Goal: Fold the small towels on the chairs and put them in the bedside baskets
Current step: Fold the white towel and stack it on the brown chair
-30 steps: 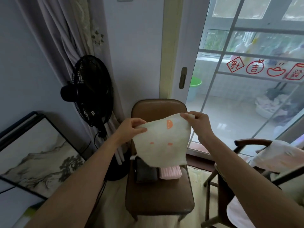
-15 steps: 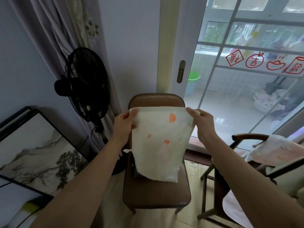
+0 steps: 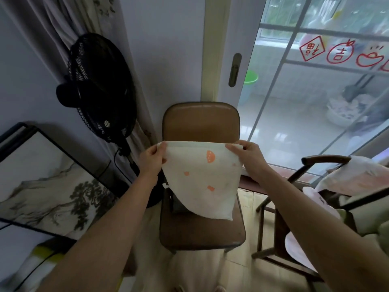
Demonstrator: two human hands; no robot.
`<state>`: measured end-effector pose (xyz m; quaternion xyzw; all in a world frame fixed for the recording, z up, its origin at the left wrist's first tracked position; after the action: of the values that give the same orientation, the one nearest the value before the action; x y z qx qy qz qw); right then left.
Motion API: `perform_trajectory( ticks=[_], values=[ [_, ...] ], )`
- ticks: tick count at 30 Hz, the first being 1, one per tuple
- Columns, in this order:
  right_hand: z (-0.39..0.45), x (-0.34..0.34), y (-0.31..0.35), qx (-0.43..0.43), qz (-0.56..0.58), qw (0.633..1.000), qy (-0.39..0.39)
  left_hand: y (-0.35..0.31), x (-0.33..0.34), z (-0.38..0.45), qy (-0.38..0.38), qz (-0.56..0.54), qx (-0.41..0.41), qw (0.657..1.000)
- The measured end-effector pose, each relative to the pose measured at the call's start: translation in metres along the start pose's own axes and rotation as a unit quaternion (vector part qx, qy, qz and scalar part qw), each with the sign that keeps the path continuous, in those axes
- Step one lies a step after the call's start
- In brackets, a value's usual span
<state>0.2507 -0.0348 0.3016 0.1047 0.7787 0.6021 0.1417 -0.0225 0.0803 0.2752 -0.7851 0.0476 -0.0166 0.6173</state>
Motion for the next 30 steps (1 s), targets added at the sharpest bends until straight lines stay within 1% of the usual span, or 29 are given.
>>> perform_trajectory(
  ticks=[2,3,4,6,8,12,17,20,24,26,28,30],
  values=[
    [0.007,-0.001,-0.021,0.045,0.011,0.997,0.059,0.005,0.001,0.008,-0.006,-0.011,-0.016,1.000],
    [0.013,-0.003,-0.030,0.064,0.014,0.995,0.076,0.009,0.003,0.014,-0.009,-0.016,-0.023,1.000],
    [0.019,-0.006,-0.038,0.078,0.013,0.994,0.077,0.013,0.006,0.021,-0.012,-0.016,-0.031,0.999],
    [0.034,-0.016,-0.046,0.082,0.022,0.996,0.041,0.016,0.016,0.032,-0.014,-0.013,-0.041,0.999],
    [0.052,-0.019,-0.041,0.061,0.047,0.997,0.011,0.015,0.031,0.046,-0.014,-0.025,-0.051,0.998],
    [0.094,-0.016,-0.028,0.054,0.097,0.994,-0.015,0.005,0.049,0.077,-0.039,-0.055,-0.062,0.996],
    [0.128,-0.011,0.001,0.012,0.111,0.993,-0.024,-0.021,0.055,0.102,-0.026,-0.082,-0.029,0.996],
    [0.127,-0.010,0.009,0.001,0.106,0.994,-0.030,-0.023,0.049,0.093,-0.033,-0.059,-0.024,0.997],
    [0.107,-0.007,-0.004,0.014,0.090,0.995,-0.043,-0.012,0.038,0.067,-0.021,0.024,-0.012,0.999],
    [0.092,-0.004,-0.022,0.032,0.083,0.995,-0.046,0.007,0.031,0.055,-0.008,0.035,-0.035,0.999],
    [0.072,0.000,-0.048,0.074,0.099,0.991,-0.053,0.036,0.027,0.041,0.012,0.048,-0.078,0.996],
    [0.048,0.003,-0.077,0.104,0.108,0.987,-0.061,0.064,0.020,0.021,0.013,0.066,-0.103,0.992]
  ],
)
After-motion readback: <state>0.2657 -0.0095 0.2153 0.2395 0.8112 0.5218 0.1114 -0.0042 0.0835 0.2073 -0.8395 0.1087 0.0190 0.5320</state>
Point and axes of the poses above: each hand's wrist, its own z-axis towards the middle knuckle, its own x-axis out of the palm, y = z × x, the point moved 7 cm from there along z, towards the middle knuckle, and after that the axes turned 6 degrees about y, right-handed, at the moved point
